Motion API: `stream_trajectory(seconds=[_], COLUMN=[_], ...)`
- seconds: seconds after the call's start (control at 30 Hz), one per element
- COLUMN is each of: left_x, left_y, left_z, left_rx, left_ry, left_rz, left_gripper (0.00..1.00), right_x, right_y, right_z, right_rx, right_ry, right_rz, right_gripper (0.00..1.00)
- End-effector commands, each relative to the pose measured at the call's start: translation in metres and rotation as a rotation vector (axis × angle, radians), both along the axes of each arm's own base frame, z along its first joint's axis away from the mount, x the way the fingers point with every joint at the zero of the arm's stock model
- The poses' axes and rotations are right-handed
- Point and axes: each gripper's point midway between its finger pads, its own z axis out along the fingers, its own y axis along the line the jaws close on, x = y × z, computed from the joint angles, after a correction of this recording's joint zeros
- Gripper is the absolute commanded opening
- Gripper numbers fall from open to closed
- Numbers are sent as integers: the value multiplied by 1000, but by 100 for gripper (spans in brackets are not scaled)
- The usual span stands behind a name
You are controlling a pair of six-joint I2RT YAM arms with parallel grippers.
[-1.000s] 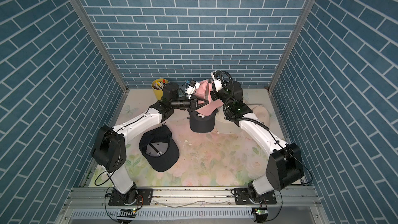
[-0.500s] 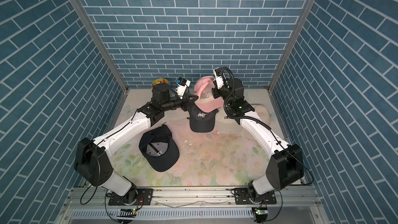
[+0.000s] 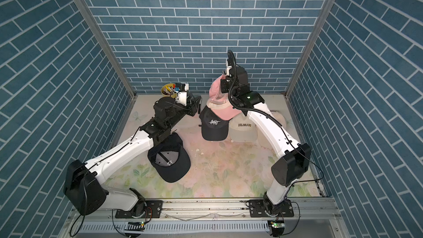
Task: Open the adjustable buckle of the baseball cap
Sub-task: Pull the adjustable strap on the baseball cap, then place the baseball cap at the center of the board.
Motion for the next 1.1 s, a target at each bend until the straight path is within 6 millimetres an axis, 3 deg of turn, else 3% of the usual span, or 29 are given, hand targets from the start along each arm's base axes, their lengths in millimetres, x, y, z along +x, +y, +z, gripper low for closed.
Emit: stream_trajectory(seconds=[0.0,0.17,0.3,0.53,0.77,1.07], left_x=[-21,-52,-60,-61,-61,-53], left_y=[-19,-40,-50,-76,-100,-131], left_z=[8,-9,-30,-45,-70,-76], left_rx=[34,-21,-61,-134,-187,-254], left_ry=[-86,-118,-88,-92,-39,-29], left_rz=[-28,-84,-99,-145,-128,-151], left_gripper=[52,53,56,60,62,64], right_x=[-4,-5,-10,-18,-22,-26], right_y=[-26,-32,-28,-28,-22,-12], right_z=[-15,-19,-16,-22,-14,-10], right_rx=[69,144,146,127,107,118], right_ry=[104,147,150,166,131,108], right_rz=[-237,-383,-436,-494,-532,-546], right_gripper=[0,0,0,0,0,0])
